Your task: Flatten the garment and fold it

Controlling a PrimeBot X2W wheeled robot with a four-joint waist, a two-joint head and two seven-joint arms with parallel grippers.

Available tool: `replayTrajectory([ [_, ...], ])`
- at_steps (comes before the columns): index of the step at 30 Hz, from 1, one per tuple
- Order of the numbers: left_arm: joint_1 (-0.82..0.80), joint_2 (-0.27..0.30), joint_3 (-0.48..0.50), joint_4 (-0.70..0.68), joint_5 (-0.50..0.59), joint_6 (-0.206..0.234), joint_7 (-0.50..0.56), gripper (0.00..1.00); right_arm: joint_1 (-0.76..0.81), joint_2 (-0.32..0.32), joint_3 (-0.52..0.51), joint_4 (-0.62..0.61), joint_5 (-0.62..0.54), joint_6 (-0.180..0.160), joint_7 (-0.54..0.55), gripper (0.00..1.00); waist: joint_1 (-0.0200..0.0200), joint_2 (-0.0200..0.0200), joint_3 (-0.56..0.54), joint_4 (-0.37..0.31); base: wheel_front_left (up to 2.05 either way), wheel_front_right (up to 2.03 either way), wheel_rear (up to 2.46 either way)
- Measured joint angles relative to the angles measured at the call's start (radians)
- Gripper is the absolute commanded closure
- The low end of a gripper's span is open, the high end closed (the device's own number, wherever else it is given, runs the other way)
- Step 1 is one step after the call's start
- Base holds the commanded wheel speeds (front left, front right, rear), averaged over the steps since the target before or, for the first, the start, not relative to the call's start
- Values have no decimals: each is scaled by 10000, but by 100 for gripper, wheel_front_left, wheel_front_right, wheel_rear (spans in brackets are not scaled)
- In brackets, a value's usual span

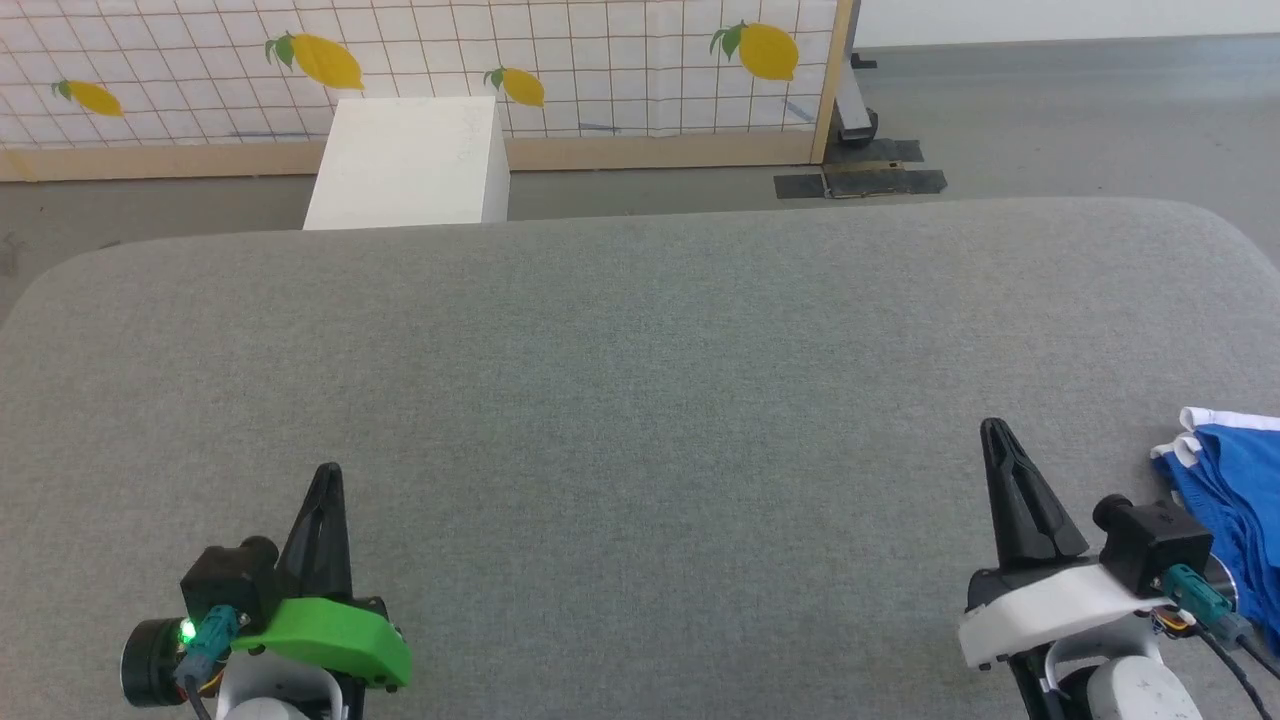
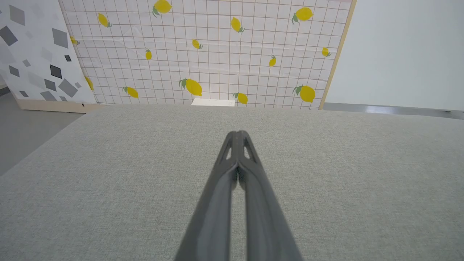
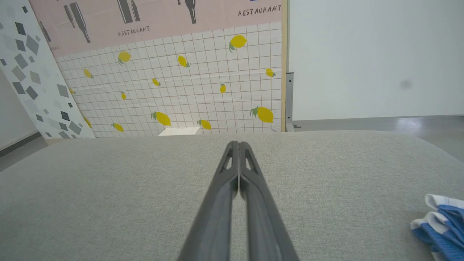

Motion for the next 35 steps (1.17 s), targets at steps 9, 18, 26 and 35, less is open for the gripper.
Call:
replayTrajectory([
  [9,5,-25,-38,-127,88,23,182,100,1,0,-8,-121,-102,0,178,100,0,0,-30,-4,0,0,0],
  [18,12,-50,-79,-249,163,98,349,100,5,0,-13,-245,-261,0,360,100,0,0,-60,-9,0,0,0],
  [26,18,-75,-119,-389,272,115,523,100,43,0,-23,-372,-347,0,527,100,1,0,-88,-13,0,0,0],
  [35,47,-100,-171,-497,460,198,713,100,128,0,-35,-500,-443,0,702,100,0,0,-118,-17,0,0,0],
])
